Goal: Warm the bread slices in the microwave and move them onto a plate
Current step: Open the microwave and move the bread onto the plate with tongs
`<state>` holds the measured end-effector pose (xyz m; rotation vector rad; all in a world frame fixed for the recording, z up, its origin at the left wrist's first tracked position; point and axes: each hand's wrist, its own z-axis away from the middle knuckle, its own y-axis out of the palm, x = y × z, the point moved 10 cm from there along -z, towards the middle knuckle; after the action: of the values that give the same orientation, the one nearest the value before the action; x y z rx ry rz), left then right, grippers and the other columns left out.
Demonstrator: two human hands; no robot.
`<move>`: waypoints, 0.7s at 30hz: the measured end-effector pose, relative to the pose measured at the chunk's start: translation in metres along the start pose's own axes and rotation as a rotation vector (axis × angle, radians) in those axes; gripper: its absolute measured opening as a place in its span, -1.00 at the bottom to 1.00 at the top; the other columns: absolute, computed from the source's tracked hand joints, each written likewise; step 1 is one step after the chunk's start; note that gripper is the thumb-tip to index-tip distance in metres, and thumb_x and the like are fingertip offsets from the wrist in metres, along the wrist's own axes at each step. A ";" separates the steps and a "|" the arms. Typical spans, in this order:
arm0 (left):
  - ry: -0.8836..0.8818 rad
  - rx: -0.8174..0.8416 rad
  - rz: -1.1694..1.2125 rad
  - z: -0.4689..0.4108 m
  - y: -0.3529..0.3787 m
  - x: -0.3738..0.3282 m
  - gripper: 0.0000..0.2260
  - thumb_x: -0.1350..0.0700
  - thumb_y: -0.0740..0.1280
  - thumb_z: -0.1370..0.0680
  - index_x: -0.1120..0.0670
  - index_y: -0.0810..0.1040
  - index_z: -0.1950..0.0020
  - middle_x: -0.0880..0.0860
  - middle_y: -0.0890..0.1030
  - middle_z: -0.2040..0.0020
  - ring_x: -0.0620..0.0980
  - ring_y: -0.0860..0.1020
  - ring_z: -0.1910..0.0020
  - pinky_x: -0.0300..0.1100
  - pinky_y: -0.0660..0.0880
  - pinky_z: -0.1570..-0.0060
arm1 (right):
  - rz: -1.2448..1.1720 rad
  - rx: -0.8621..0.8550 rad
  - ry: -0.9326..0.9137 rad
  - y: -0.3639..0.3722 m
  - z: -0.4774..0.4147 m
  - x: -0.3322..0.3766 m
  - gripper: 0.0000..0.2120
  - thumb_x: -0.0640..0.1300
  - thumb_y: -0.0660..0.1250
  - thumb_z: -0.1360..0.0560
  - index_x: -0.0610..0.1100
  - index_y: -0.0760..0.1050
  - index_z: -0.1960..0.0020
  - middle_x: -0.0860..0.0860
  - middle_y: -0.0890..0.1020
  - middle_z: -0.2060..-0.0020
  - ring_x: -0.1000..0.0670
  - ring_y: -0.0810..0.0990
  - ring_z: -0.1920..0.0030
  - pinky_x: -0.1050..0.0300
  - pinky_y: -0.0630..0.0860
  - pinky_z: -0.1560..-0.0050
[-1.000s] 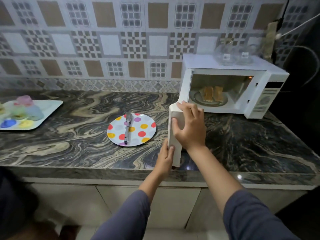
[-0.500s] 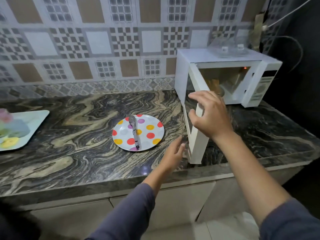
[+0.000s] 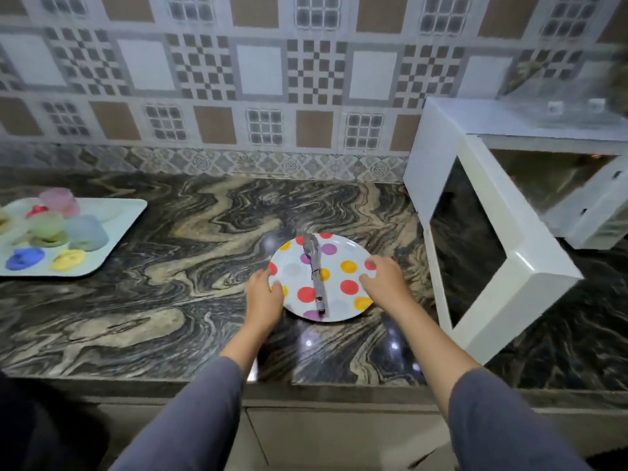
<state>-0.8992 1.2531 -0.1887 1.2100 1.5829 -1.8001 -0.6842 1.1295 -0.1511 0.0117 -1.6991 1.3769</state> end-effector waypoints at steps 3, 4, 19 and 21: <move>-0.062 0.021 -0.069 -0.011 0.004 0.020 -0.56 0.09 0.10 -0.50 0.33 0.42 -0.27 0.32 0.43 -0.30 0.21 0.32 -0.34 -0.14 0.14 -0.26 | -0.031 -0.040 0.175 0.017 -0.015 -0.040 -0.66 -0.22 0.26 -0.48 -0.33 0.42 -0.22 -0.27 0.40 -0.23 -0.22 0.40 -0.23 0.07 0.37 -0.16; -0.082 0.042 -0.092 -0.015 0.009 0.027 -0.60 0.12 0.13 -0.55 0.32 0.37 -0.32 0.30 0.38 -0.35 0.19 0.27 -0.38 -0.15 0.11 -0.29 | -0.040 -0.048 0.220 0.022 -0.019 -0.050 -0.67 -0.22 0.25 -0.48 -0.35 0.41 -0.19 -0.28 0.40 -0.23 -0.23 0.39 -0.23 0.04 0.37 -0.15; -0.279 0.046 0.081 -0.047 0.025 0.058 -0.88 0.27 0.31 -0.45 0.25 0.54 0.05 0.28 0.60 0.02 0.09 0.50 0.12 -0.13 0.38 0.18 | -0.229 -0.100 0.387 0.041 -0.025 -0.086 -0.82 -0.35 0.17 -0.43 -0.22 0.50 0.04 -0.22 0.57 0.02 -0.20 0.53 0.01 0.11 0.39 0.16; -0.301 0.039 0.073 -0.039 0.026 0.059 -0.83 0.23 0.32 -0.46 0.23 0.52 -0.02 0.26 0.57 -0.04 0.17 0.51 -0.04 -0.07 0.43 0.03 | -0.278 -0.121 0.408 0.042 -0.013 -0.089 -0.72 -0.34 0.13 -0.45 -0.20 0.50 -0.08 -0.23 0.54 -0.08 -0.22 0.51 -0.06 0.04 0.45 0.07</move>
<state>-0.8969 1.2959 -0.2503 0.9467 1.3227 -1.8717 -0.6464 1.1098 -0.2410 -0.0923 -1.3747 0.9903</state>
